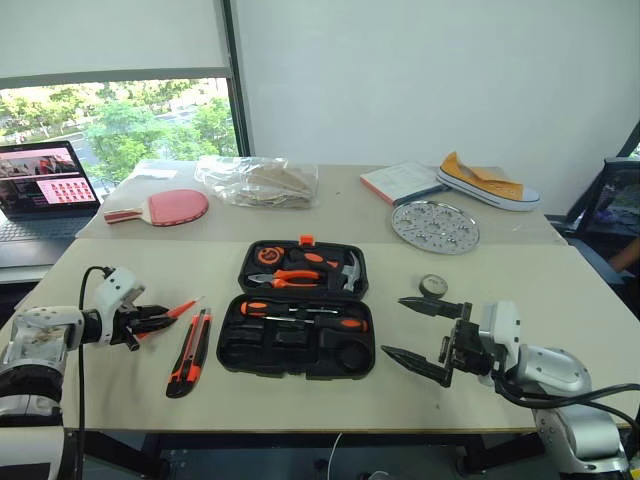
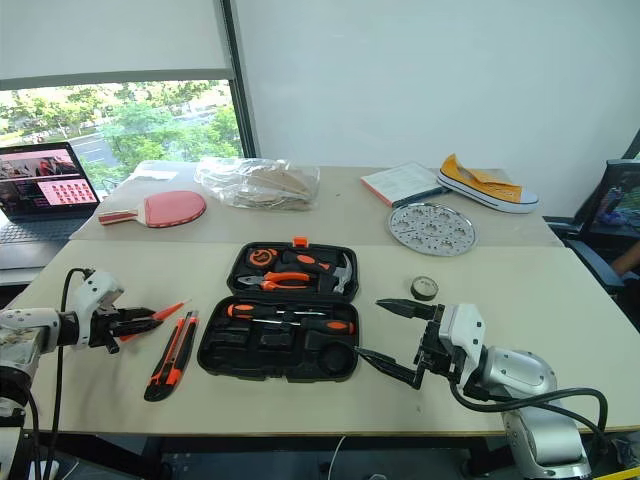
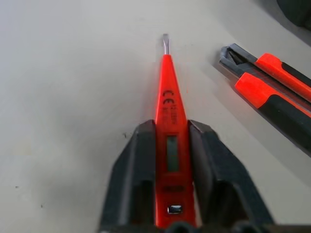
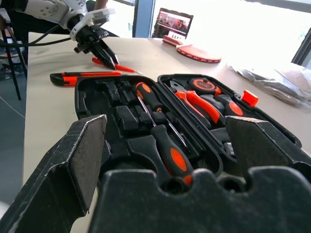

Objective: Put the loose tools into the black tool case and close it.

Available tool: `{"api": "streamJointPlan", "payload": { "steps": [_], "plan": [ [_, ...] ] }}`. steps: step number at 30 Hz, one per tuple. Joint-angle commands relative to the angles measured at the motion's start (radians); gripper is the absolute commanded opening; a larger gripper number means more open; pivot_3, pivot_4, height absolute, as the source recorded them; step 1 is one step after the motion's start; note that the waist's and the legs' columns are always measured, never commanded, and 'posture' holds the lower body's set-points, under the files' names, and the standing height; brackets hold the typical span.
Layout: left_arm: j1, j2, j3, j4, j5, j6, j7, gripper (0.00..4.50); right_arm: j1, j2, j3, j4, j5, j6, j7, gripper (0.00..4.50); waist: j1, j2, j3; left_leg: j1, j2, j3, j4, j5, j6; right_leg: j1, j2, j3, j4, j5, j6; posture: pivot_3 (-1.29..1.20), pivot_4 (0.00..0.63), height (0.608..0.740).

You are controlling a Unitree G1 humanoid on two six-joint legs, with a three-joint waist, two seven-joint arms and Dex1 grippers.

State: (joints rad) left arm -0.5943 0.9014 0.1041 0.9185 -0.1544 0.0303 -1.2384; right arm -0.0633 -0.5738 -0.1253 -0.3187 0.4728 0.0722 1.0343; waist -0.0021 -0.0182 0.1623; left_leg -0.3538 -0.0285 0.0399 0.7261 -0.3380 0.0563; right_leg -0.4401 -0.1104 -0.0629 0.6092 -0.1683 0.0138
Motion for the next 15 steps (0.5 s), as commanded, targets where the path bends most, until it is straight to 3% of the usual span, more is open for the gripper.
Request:
{"api": "streamJointPlan", "payload": {
  "steps": [1, 3, 7, 10, 15],
  "plan": [
    [-0.019, 0.02, 0.092, -0.02, -0.095, -0.046, -0.087, 0.46, 0.002, -0.027, -0.034, -0.032, 0.022, -0.007, -0.005, 4.5, -0.001, -0.001, 0.001, 0.0, 0.0, 0.0, 0.0, 0.0, 0.0, 0.0, 0.0, 0.0, 0.0, 0.0, 0.0, 0.0, 0.15, 0.74],
    [-0.039, 0.022, 0.104, -0.072, -0.125, -0.052, -0.14, 0.46, 0.009, -0.044, -0.047, -0.031, 0.028, -0.008, 0.002, 4.5, 0.0, -0.003, 0.002, -0.001, 0.001, 0.0, 0.0, 0.0, 0.0, -0.001, 0.0, -0.001, 0.0, 0.0, 0.0, 0.0, 0.15, 0.74],
    [-0.056, 0.001, 0.006, -0.389, -0.164, 0.048, -0.276, 0.46, 0.033, -0.084, -0.077, -0.025, 0.042, -0.012, 0.023, 4.5, 0.02, -0.004, 0.002, -0.003, 0.0, -0.001, 0.002, 0.0, 0.0, 0.0, -0.002, -0.002, 0.0, 0.0, 0.001, 0.0, 0.15, 0.74],
    [-0.081, -0.026, -0.123, -0.569, -0.093, 0.092, -0.282, 0.46, 0.042, -0.093, -0.078, -0.025, 0.045, -0.015, 0.026, 4.5, 0.024, -0.004, 0.002, -0.003, -0.002, -0.001, 0.003, -0.001, 0.001, 0.001, -0.003, -0.001, -0.002, 0.001, 0.002, 0.0, 0.15, 0.74],
    [-0.12, -0.1, -0.277, -0.701, 0.0, 0.163, -0.23, 0.46, 0.041, -0.085, -0.065, -0.038, 0.04, -0.018, 0.019, 4.5, 0.01, -0.004, 0.002, -0.003, -0.003, -0.001, 0.002, -0.001, 0.002, 0.001, -0.001, 0.0, -0.003, 0.001, 0.003, 0.0, 0.15, 0.74]
  ]
}}
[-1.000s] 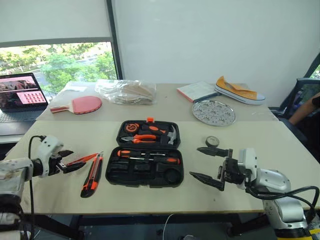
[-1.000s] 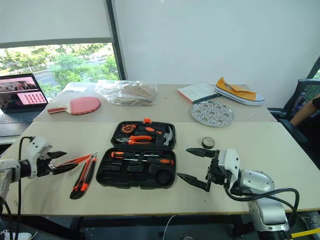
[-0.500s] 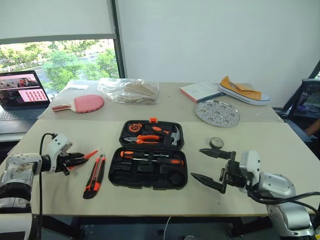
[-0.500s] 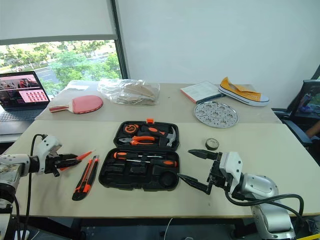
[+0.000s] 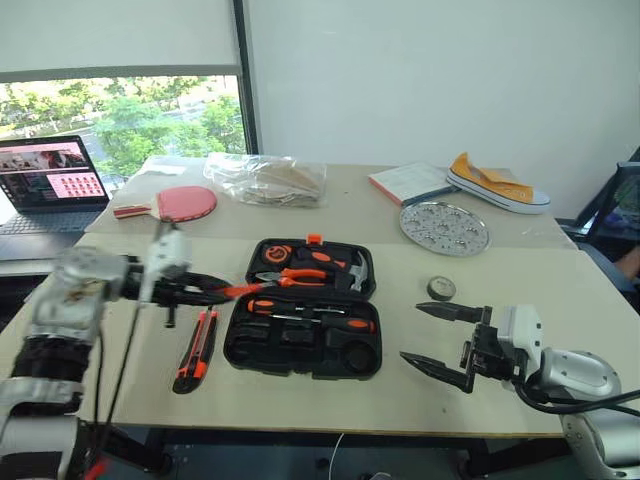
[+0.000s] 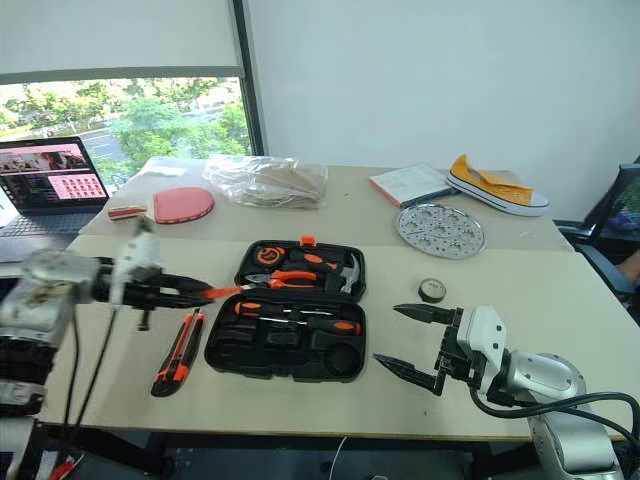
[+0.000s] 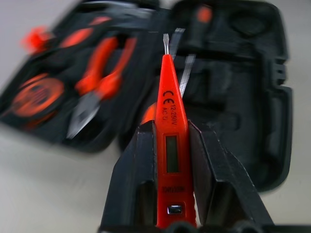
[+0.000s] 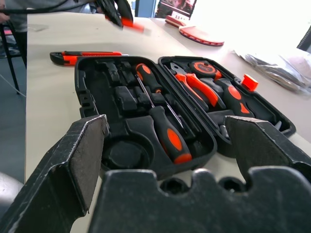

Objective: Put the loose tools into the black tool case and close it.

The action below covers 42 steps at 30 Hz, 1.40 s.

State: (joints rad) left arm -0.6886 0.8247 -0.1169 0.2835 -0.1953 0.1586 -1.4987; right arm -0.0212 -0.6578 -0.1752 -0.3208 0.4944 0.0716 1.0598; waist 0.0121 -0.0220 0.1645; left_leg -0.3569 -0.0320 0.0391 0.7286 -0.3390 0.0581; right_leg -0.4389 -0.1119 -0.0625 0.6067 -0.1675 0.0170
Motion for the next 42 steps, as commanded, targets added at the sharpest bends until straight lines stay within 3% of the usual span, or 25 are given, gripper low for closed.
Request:
{"api": "streamJointPlan", "payload": {
  "steps": [1, 11, 19, 28, 38, 40, 42],
  "plan": [
    [-0.03, -0.038, -0.079, -0.07, 0.063, 0.044, 0.046, 0.46, -0.001, 0.0, -0.014, -0.039, 0.018, -0.018, -0.008, 4.5, -0.007, 0.0, 0.0, 0.0, 0.001, 0.0, 0.0, 0.0, 0.0, 0.0, 0.001, 0.001, 0.0, 0.0, 0.0, 0.0, 0.15, 0.74],
    [-0.043, -0.091, -0.185, 0.005, 0.186, -0.013, 0.096, 0.46, 0.013, 0.013, -0.01, -0.064, 0.012, -0.022, -0.035, 4.5, -0.001, 0.0, 0.0, 0.0, 0.001, 0.0, 0.0, -0.001, 0.002, 0.0, 0.001, 0.001, 0.0, 0.0, 0.0, 0.0, 0.15, 0.74],
    [-0.044, -0.119, -0.211, 0.015, 0.202, -0.042, 0.088, 0.46, 0.021, 0.025, -0.001, -0.064, 0.001, -0.033, -0.049, 4.5, 0.006, 0.0, 0.0, 0.0, 0.0, 0.0, 0.001, -0.001, 0.002, 0.0, 0.0, 0.001, 0.001, -0.001, 0.001, 0.0, 0.15, 0.74],
    [-0.06, -0.086, -0.243, 0.05, 0.274, -0.123, 0.065, 0.46, 0.019, 0.034, 0.006, -0.055, -0.007, -0.047, -0.051, 4.5, 0.003, 0.0, 0.0, 0.002, -0.001, 0.0, 0.001, -0.001, 0.003, 0.002, 0.0, 0.002, 0.001, -0.001, 0.002, 0.0, 0.15, 0.74],
    [-0.04, -0.113, -0.233, -0.003, 0.226, -0.018, 0.045, 0.46, 0.014, 0.042, 0.012, -0.04, -0.015, -0.058, -0.046, 4.5, -0.001, 0.0, 0.0, 0.003, 0.0, 0.0, 0.001, -0.002, 0.004, 0.002, 0.0, 0.003, 0.002, -0.001, 0.002, 0.0, 0.15, 0.74],
    [-0.037, -0.121, -0.21, -0.021, 0.203, 0.017, 0.059, 1.47, 0.012, 0.042, 0.011, -0.037, -0.015, -0.058, -0.046, 4.5, -0.001, 0.0, 0.0, 0.003, -0.001, 0.0, 0.001, -0.002, 0.004, 0.002, 0.0, 0.003, 0.002, -0.002, 0.002, 0.0, 0.15, 0.74],
    [-0.038, -0.129, -0.164, -0.024, 0.162, -0.005, 0.071, 2.13, 0.014, 0.039, 0.009, -0.035, -0.012, -0.058, -0.042, 4.5, 0.001, 0.0, 0.0, 0.003, -0.001, 0.0, 0.001, -0.002, 0.004, 0.002, -0.001, 0.003, 0.002, -0.002, 0.003, 0.0, 0.15, 0.74]
  ]
}}
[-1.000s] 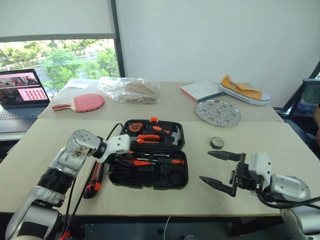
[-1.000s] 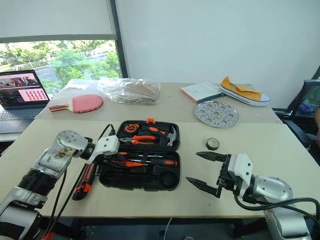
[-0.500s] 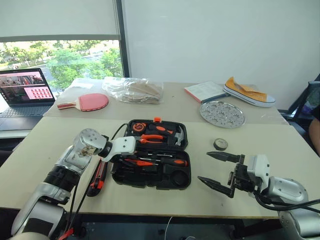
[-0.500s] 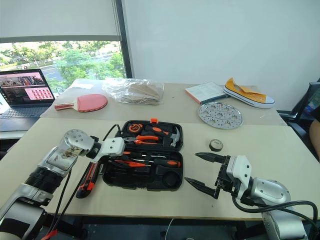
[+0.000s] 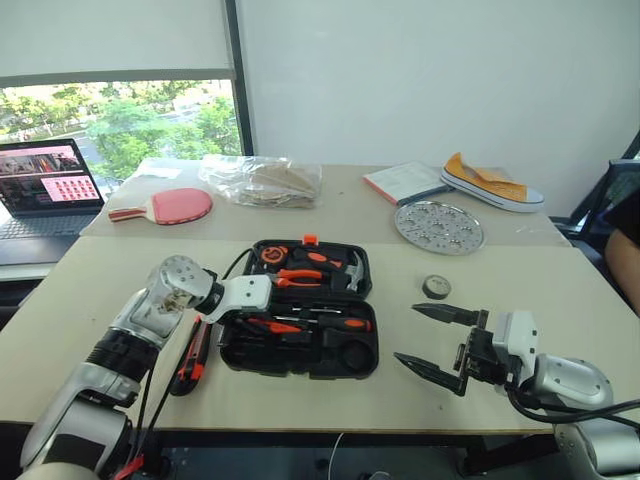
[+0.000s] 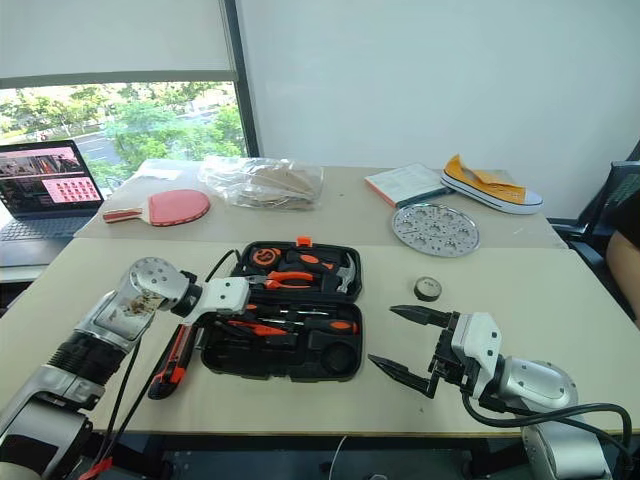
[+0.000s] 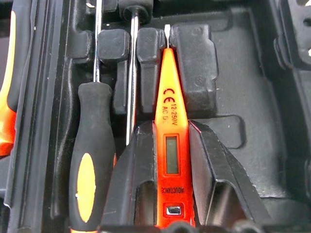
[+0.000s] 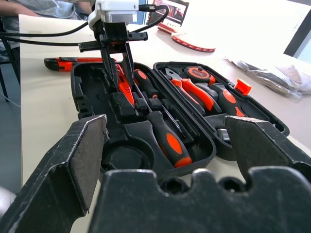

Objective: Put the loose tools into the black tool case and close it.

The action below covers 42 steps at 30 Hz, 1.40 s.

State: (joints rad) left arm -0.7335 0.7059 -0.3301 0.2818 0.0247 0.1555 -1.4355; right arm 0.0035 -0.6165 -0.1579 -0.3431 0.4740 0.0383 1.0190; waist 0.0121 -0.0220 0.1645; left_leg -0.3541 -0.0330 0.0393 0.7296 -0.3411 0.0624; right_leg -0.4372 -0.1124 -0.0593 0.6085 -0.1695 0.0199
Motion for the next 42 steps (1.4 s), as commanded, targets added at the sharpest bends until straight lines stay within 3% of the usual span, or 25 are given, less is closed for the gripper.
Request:
{"api": "streamJointPlan", "payload": {
  "steps": [1, 3, 10, 11, 13, 19, 34, 40, 41, 42],
  "plan": [
    [0.006, -0.007, 0.066, -0.028, -0.082, -0.002, -0.004, 2.51, -0.008, -0.005, -0.01, -0.012, 0.009, -0.025, 0.002, 4.5, 0.002, 0.0, 0.0, 0.0, 0.0, 0.0, 0.0, 0.0, 0.0, 0.0, 0.0, 0.0, 0.0, 0.0, 0.0, 0.0, 0.15, 0.74],
    [0.002, 0.0, 0.109, -0.043, -0.137, 0.002, -0.019, 3.25, -0.007, -0.007, -0.011, -0.009, 0.012, -0.023, 0.005, 4.5, 0.002, 0.0, 0.0, -0.001, 0.0, 0.0, 0.0, 0.0, 0.0, -0.001, -0.001, 0.0, 0.0, 0.0, 0.001, 0.0, 0.15, 0.74],
    [0.017, 0.024, 0.186, -0.098, -0.219, 0.036, -0.008, 3.25, -0.015, -0.009, 0.003, 0.006, 0.016, -0.013, 0.023, 4.5, 0.0, 0.0, 0.0, -0.002, -0.001, 0.0, 0.0, 0.0, 0.0, -0.002, -0.001, 0.0, -0.001, -0.001, 0.001, 0.0, 0.15, 0.74],
    [0.024, 0.025, 0.189, -0.087, -0.212, 0.022, 0.004, 2.73, -0.018, -0.008, 0.006, 0.009, 0.015, -0.014, 0.024, 4.5, 0.0, 0.0, 0.0, -0.002, -0.001, 0.0, 0.0, 0.0, 0.0, -0.002, -0.001, 0.0, -0.001, -0.001, 0.001, 0.0, 0.15, 0.74],
    [0.044, 0.026, 0.19, -0.069, -0.207, 0.017, 0.019, 2.26, -0.023, -0.006, 0.01, 0.015, 0.013, -0.015, 0.026, 4.5, -0.001, 0.0, 0.0, -0.002, -0.001, 0.0, 0.0, 0.0, 0.0, -0.002, -0.001, 0.0, -0.001, -0.001, 0.001, 0.0, 0.15, 0.74],
    [0.103, 0.019, 0.173, 0.019, -0.181, 0.0, 0.057, 0.03, -0.028, -0.005, 0.013, 0.019, 0.007, -0.024, 0.021, 4.5, -0.001, 0.0, 0.0, -0.001, -0.001, 0.0, 0.0, 0.0, 0.0, -0.002, 0.0, 0.001, 0.0, -0.001, 0.001, 0.0, 0.15, 0.74],
    [0.171, -0.022, 0.13, 0.049, -0.14, -0.058, 0.123, 0.03, -0.022, -0.006, 0.012, 0.012, 0.011, -0.024, 0.017, 4.5, 0.001, 0.001, 0.0, 0.001, -0.002, 0.0, 0.0, 0.0, 0.0, 0.0, -0.002, 0.002, 0.0, -0.001, 0.001, 0.0, 0.15, 0.74],
    [0.22, -0.027, 0.34, 0.013, -0.32, -0.083, 0.162, 0.03, -0.026, -0.01, 0.004, 0.018, 0.017, -0.027, 0.023, 4.5, -0.007, 0.001, 0.0, 0.001, -0.001, 0.0, 0.0, 0.0, -0.001, -0.002, -0.001, 0.004, 0.0, -0.001, 0.001, 0.0, 0.15, 0.74],
    [0.267, -0.007, 0.414, -0.013, -0.368, -0.08, 0.166, 0.53, -0.027, -0.008, -0.005, 0.022, 0.021, -0.033, 0.022, 4.5, -0.008, 0.001, 0.0, 0.001, -0.001, 0.0, 0.0, 0.0, -0.001, -0.003, -0.001, 0.004, 0.0, -0.001, 0.001, 0.0, 0.15, 0.74],
    [0.315, 0.013, 0.475, -0.032, -0.398, -0.089, 0.172, 0.74, -0.027, -0.005, -0.012, 0.025, 0.026, -0.036, 0.02, 4.5, -0.013, 0.001, 0.0, 0.0, -0.001, 0.0, 0.0, 0.0, -0.001, -0.003, 0.0, 0.004, 0.0, -0.001, 0.001, 0.0, 0.15, 0.74]
  ]
}}
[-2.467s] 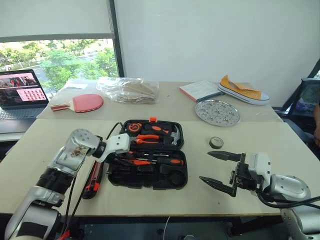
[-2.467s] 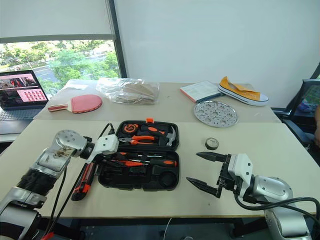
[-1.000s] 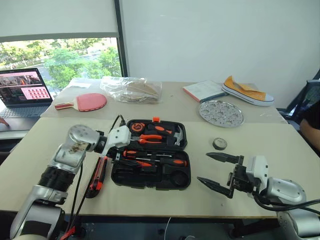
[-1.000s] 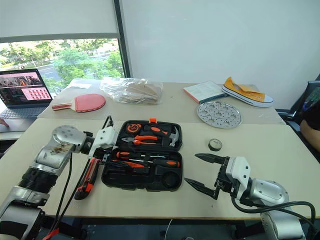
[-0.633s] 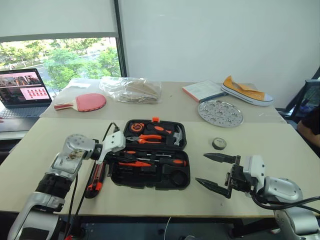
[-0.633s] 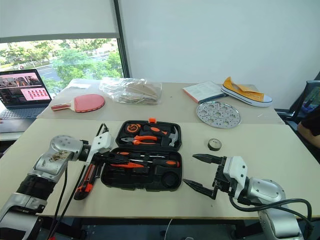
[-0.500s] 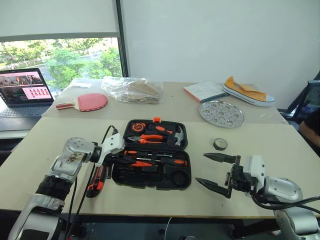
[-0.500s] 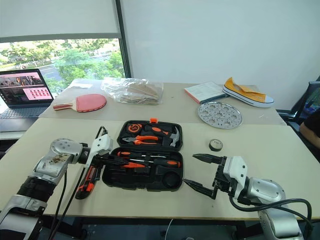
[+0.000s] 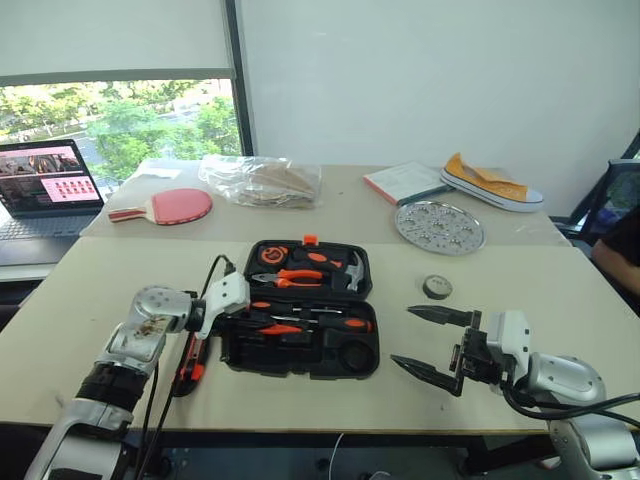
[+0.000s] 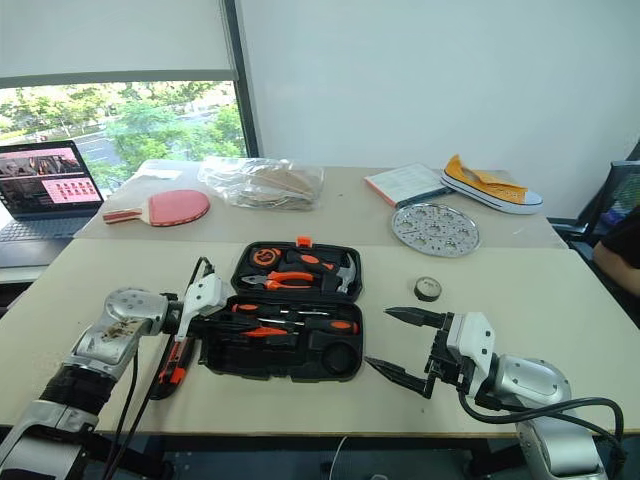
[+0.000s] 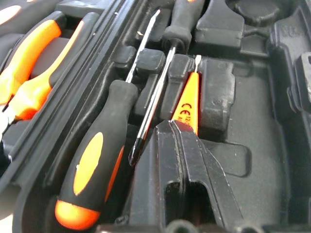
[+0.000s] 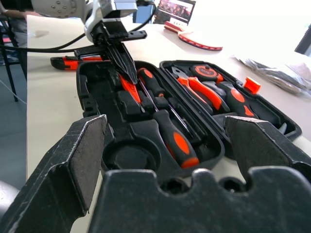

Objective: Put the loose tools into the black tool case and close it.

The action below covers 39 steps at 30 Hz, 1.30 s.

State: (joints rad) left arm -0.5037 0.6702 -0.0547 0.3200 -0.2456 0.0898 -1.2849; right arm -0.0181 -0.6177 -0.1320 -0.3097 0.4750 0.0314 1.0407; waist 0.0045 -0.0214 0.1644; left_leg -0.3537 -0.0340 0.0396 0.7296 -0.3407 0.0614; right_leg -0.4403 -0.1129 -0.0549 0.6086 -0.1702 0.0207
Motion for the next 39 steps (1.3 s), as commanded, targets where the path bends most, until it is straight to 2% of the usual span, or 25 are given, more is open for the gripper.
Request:
{"api": "streamJointPlan", "payload": {
  "steps": [1, 3, 4, 6, 9, 11, 16, 20, 26, 32, 35, 38, 39],
  "plan": [
    [0.145, 0.072, 0.257, -0.089, -0.147, -0.022, 0.031, 1.07, -0.005, -0.003, -0.041, -0.004, 0.027, -0.034, 0.001, 4.5, -0.009, 0.0, 0.0, 0.0, 0.001, 0.0, 0.0, 0.0, 0.0, -0.001, 0.0, 0.001, 0.0, 0.0, 0.0, 0.0, 0.15, 0.74],
    [0.248, 0.107, 0.337, -0.109, -0.158, -0.024, 0.053, 1.92, -0.004, -0.002, -0.042, 0.0, 0.029, -0.039, 0.008, 4.5, -0.02, 0.0, 0.0, 0.0, 0.001, 0.0, -0.002, 0.0, -0.001, -0.002, 0.0, 0.003, 0.0, 0.0, 0.0, 0.0, 0.15, 0.74],
    [0.31, 0.119, 0.387, -0.124, -0.17, -0.013, 0.07, 2.1, -0.003, -0.002, -0.041, 0.002, 0.031, -0.043, 0.014, 4.5, -0.02, 0.0, 0.0, 0.001, 0.0, -0.001, -0.002, -0.001, -0.001, -0.002, 0.0, 0.004, 0.0, 0.0, 0.0, 0.0, 0.15, 0.74],
    [0.441, 0.134, 0.501, -0.14, -0.184, -0.017, 0.11, 2.89, -0.001, 0.0, -0.036, 0.005, 0.033, -0.049, 0.025, 4.5, -0.018, 0.001, 0.0, 0.001, 0.0, -0.001, -0.003, -0.001, -0.001, -0.002, 0.0, 0.004, -0.001, 0.0, 0.0, 0.0, 0.15, 0.74],
    [0.602, 0.119, 0.637, -0.172, -0.203, -0.005, 0.172, 3.99, -0.004, 0.005, -0.033, 0.013, 0.032, -0.063, 0.032, 4.5, -0.015, 0.001, 0.001, 0.001, 0.0, -0.001, -0.003, -0.002, -0.002, -0.002, -0.001, 0.004, -0.004, 0.0, 0.0, 0.0, 0.15, 0.74],
    [0.713, 0.095, 0.696, -0.203, -0.207, -0.012, 0.196, 4.46, -0.008, 0.01, -0.028, 0.022, 0.028, -0.072, 0.035, 4.5, -0.008, 0.001, 0.0, 0.001, 0.0, -0.001, -0.003, -0.002, -0.002, -0.001, -0.001, 0.003, -0.006, 0.0, 0.0, 0.0, 0.15, 0.74],
    [0.845, 0.035, 0.772, -0.316, -0.248, 0.051, 0.294, 4.46, -0.027, 0.009, -0.009, 0.05, 0.022, -0.094, 0.059, 4.5, 0.014, 0.0, 0.001, 0.002, 0.001, -0.001, -0.003, -0.005, -0.002, 0.0, -0.002, 0.002, -0.007, 0.0, 0.0, 0.0, 0.15, 0.74],
    [0.864, 0.034, 0.736, -0.506, -0.351, 0.244, 0.365, 4.46, -0.057, 0.009, 0.003, 0.07, 0.027, -0.103, 0.08, 4.5, 0.019, 0.0, 0.0, 0.002, 0.001, -0.002, -0.002, -0.005, -0.002, 0.001, -0.002, 0.002, -0.007, 0.001, -0.001, 0.0, 0.15, 0.74],
    [0.675, 0.066, 0.589, -0.752, -0.435, 0.719, 0.726, 4.46, -0.105, 0.018, 0.029, 0.072, 0.032, -0.093, 0.092, 4.5, 0.013, 0.0, 0.0, 0.003, 0.001, -0.002, -0.002, -0.003, -0.005, 0.001, 0.0, 0.003, -0.004, 0.002, -0.002, 0.0, 0.15, 0.74],
    [0.554, 0.025, 0.455, -0.79, -0.4, 0.936, 0.928, 4.46, -0.112, 0.026, 0.04, 0.052, 0.033, -0.087, 0.08, 4.5, -0.005, 0.001, 0.0, 0.006, -0.001, -0.002, -0.003, -0.002, -0.007, 0.0, 0.002, 0.006, 0.0, 0.002, -0.003, 0.0, 0.15, 0.74],
    [0.541, 0.013, 0.412, -0.78, -0.358, 0.94, 0.967, 4.46, -0.108, 0.025, 0.034, 0.043, 0.034, -0.085, 0.071, 4.5, -0.006, 0.001, 0.0, 0.006, 0.0, -0.002, -0.005, -0.001, -0.008, 0.0, 0.003, 0.006, 0.0, 0.001, -0.003, 0.0, 0.15, 0.74],
    [0.535, -0.002, 0.395, -0.786, -0.376, 0.986, 0.974, 3.78, -0.103, 0.026, 0.028, 0.034, 0.036, -0.082, 0.055, 4.5, -0.003, 0.001, 0.0, 0.007, -0.001, -0.002, -0.005, -0.001, -0.009, 0.0, 0.002, 0.006, 0.0, 0.001, -0.004, 0.0, 0.15, 0.74],
    [0.542, 0.011, 0.375, -0.788, -0.365, 0.989, 0.969, 3.32, -0.102, 0.025, 0.027, 0.032, 0.037, -0.082, 0.051, 4.5, -0.003, 0.001, 0.0, 0.007, 0.0, -0.002, -0.005, -0.001, -0.009, 0.0, 0.002, 0.006, 0.0, 0.001, -0.004, 0.0, 0.15, 0.74]
  ]
}}
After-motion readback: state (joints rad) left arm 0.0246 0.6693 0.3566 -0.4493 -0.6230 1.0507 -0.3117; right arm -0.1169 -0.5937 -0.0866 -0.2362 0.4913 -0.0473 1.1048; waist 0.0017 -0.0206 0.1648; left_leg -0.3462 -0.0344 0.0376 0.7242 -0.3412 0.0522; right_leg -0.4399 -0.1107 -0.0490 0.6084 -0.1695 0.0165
